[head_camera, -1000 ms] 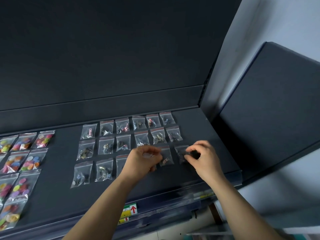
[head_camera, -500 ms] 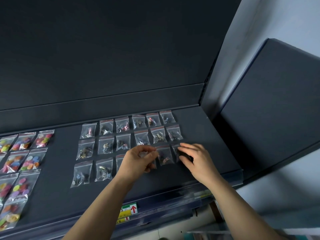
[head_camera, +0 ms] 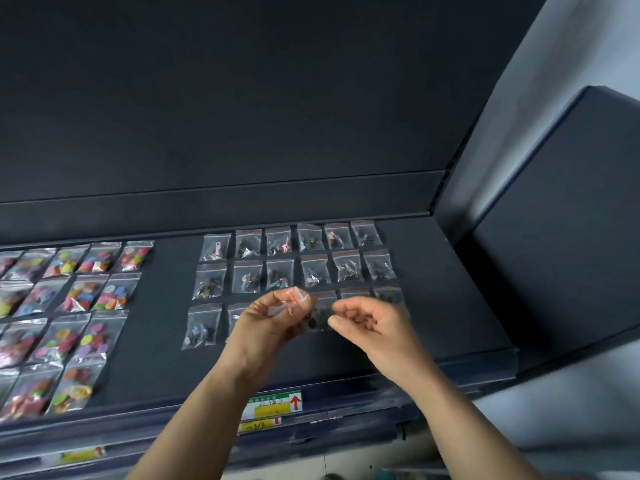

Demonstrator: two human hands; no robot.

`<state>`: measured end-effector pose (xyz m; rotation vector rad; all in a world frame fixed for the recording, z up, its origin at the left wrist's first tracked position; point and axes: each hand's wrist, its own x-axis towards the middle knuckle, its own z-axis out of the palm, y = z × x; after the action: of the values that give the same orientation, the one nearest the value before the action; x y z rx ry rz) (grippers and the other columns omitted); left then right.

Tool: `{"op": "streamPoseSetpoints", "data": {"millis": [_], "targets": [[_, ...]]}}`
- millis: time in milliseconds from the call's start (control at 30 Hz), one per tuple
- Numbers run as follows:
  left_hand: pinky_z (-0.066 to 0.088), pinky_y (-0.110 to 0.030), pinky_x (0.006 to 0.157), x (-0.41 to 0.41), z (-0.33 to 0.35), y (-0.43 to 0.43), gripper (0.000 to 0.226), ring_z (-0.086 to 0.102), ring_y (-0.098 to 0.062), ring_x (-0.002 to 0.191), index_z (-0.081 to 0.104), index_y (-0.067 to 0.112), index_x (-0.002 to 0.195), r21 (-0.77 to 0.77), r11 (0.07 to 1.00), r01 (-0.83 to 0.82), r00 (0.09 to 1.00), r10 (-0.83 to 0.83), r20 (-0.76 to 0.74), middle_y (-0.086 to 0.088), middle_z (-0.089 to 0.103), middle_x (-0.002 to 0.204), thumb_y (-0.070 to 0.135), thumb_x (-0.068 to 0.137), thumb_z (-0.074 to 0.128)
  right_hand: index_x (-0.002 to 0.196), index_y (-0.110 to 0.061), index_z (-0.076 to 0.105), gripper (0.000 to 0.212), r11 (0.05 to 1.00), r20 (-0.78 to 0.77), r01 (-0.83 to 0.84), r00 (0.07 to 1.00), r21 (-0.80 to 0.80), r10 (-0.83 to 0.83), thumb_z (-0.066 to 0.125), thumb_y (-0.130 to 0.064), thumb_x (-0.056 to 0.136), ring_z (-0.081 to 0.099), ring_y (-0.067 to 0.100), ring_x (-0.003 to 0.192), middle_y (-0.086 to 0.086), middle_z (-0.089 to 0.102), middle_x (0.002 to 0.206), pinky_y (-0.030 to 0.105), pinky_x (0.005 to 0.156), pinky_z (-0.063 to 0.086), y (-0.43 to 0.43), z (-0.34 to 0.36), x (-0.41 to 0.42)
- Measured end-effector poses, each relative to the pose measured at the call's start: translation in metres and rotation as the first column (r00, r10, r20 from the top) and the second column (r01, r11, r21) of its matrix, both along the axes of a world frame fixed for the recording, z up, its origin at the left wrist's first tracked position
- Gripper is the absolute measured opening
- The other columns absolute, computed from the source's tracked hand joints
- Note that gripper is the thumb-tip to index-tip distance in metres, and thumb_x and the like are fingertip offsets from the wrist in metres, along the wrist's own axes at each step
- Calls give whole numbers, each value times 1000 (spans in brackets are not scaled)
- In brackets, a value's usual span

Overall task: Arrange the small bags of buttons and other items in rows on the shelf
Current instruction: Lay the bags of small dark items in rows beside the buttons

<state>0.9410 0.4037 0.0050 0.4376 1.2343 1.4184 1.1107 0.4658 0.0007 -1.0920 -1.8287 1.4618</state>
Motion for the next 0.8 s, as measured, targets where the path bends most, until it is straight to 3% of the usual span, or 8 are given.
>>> {"op": "streamPoseSetpoints", "data": {"millis": [233, 400, 600, 667, 800], "targets": [[53, -22, 64, -37, 5, -43, 13, 65, -13, 71, 72, 10, 82, -13, 1000, 25, 999, -25, 27, -5, 70, 78, 21, 76, 66, 91, -11, 73, 8, 992, -55, -61, 997, -112, 56, 71, -13, 84, 68, 14, 77, 3, 74, 83, 25, 76, 55, -28, -1, -52], [51, -22, 54, -66, 7, -72, 11, 67, -15, 67, 69, 9, 87, -76, 994, -76, 990, 66, -126, -6, 72, 76, 16, 79, 68, 89, -8, 72, 11, 973, -34, -114, 993, -199, 109, 63, -14, 91, 67, 12, 69, 4, 73, 77, 20, 65, 53, -48, 7, -78], [45, -22, 51, -93, 9, -93, 10, 60, -11, 58, 67, 11, 81, -43, 998, -52, 943, 35, -330, -2, 71, 71, 13, 90, 62, 98, -16, 70, 13, 967, -54, -123, 992, -223, 114, 68, -21, 87, 65, 9, 81, 4, 72, 90, 24, 76, 55, -72, 11, -110], [45, -22, 49, -100, 10, -97, 10, 58, -13, 57, 67, 8, 84, -29, 999, -20, 918, 7, -398, -1, 69, 68, 13, 91, 61, 92, -17, 71, 11, 977, -32, -125, 992, -174, 122, 73, -20, 82, 65, 7, 78, 1, 72, 86, 21, 75, 54, -77, 12, -119], [42, -22, 45, -108, 12, -107, 17, 48, -11, 48, 66, 5, 87, -12, 1000, -6, 927, 2, -375, 5, 60, 55, 21, 83, 68, 81, -13, 68, 9, 978, -39, -85, 996, -193, 79, 76, -19, 80, 62, 10, 70, 0, 68, 74, 24, 71, 54, -86, 11, -133]]}}
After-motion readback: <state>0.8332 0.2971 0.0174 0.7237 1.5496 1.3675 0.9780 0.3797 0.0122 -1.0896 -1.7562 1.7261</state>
